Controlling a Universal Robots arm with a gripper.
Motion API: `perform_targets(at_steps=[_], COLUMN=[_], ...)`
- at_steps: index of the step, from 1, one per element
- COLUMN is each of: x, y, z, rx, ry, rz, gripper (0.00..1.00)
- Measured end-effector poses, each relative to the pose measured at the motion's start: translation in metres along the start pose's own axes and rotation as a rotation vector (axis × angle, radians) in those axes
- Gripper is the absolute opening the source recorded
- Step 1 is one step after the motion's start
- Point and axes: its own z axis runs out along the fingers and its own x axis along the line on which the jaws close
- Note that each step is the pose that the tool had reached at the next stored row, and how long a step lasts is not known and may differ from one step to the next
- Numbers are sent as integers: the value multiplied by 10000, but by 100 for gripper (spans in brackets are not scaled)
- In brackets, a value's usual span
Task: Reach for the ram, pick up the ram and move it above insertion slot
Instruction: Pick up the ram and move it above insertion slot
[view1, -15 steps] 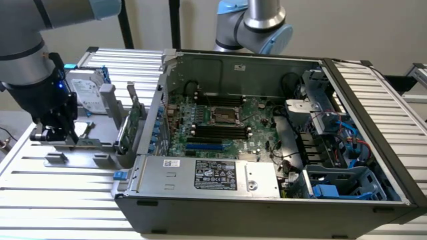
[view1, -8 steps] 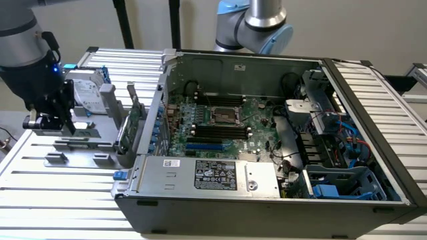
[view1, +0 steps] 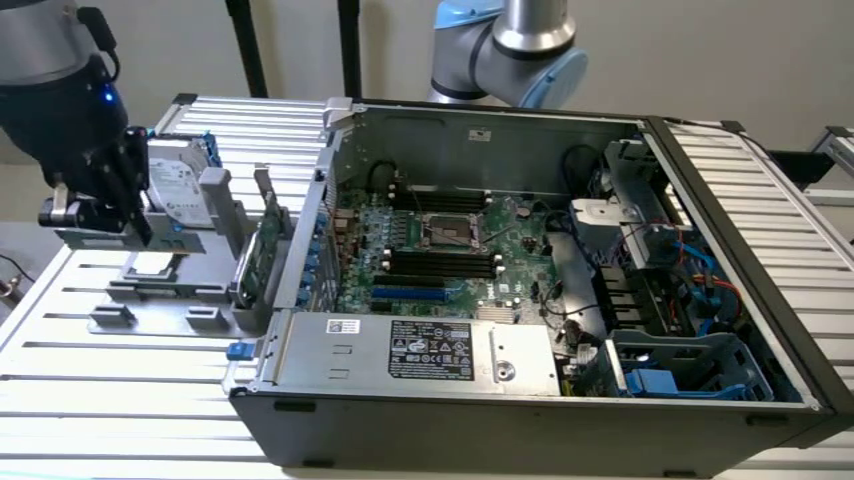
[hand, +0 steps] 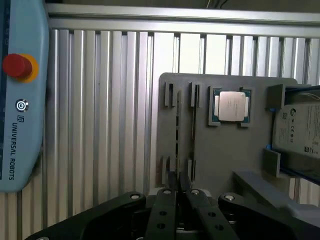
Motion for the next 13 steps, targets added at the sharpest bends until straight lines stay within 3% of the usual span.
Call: perform_targets(at_steps=[7, 13], x=[2, 5], y=[-192, -377], z=[-318, -521], rx=[1, 4], ry=[-74, -168], rz=[-64, -90], gripper=[13, 13])
